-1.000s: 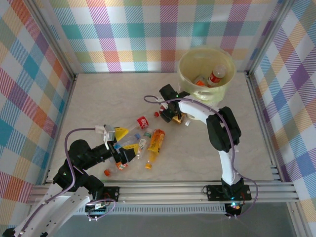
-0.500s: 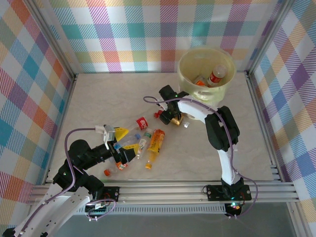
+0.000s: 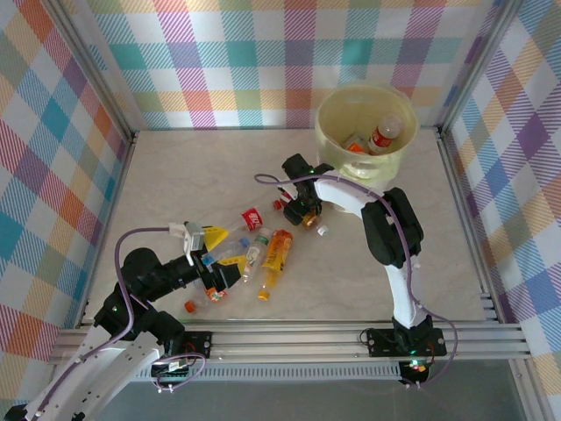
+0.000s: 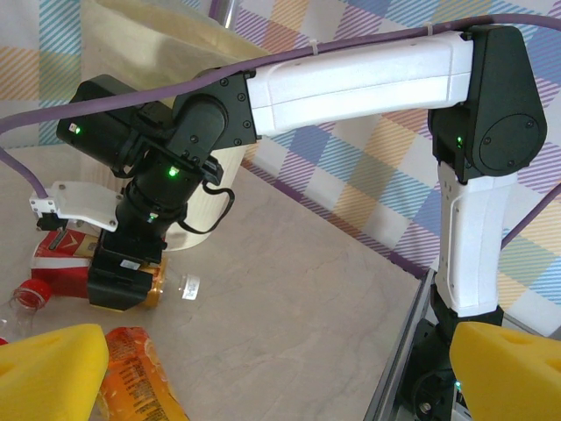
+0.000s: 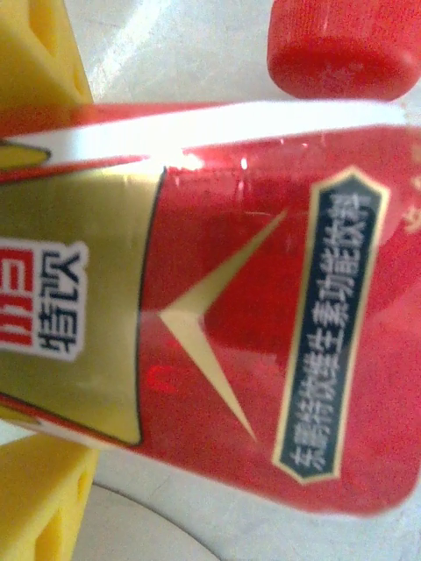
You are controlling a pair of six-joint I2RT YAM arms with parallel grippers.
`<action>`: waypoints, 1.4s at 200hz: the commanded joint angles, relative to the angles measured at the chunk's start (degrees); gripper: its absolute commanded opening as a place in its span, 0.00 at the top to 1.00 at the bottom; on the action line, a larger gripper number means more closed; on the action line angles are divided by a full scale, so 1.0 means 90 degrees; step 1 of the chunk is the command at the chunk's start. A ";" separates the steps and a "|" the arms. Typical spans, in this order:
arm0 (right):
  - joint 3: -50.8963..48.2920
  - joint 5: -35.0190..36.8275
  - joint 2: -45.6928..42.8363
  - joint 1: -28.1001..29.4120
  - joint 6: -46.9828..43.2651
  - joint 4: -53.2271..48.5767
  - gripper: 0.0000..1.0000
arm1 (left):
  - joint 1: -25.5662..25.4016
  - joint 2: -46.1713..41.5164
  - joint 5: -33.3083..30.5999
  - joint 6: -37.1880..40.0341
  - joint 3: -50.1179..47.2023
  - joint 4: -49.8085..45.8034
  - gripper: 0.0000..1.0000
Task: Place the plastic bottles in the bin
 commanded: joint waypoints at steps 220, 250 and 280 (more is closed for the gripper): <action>0.0056 -0.0522 -0.2798 0.0428 0.1439 -0.0129 0.38 | -0.0034 -0.0480 -0.0538 -0.0044 -0.0066 0.0345 0.00; 0.0416 -0.0689 -0.3129 0.0428 0.1550 -0.0236 0.38 | -0.0033 -0.0606 -0.0672 -0.0040 -0.0107 0.0360 0.00; 0.1037 -0.0583 -0.3301 0.0415 0.1494 -0.0307 0.38 | -0.0033 -0.0639 -0.0732 -0.0016 -0.0113 0.0357 0.00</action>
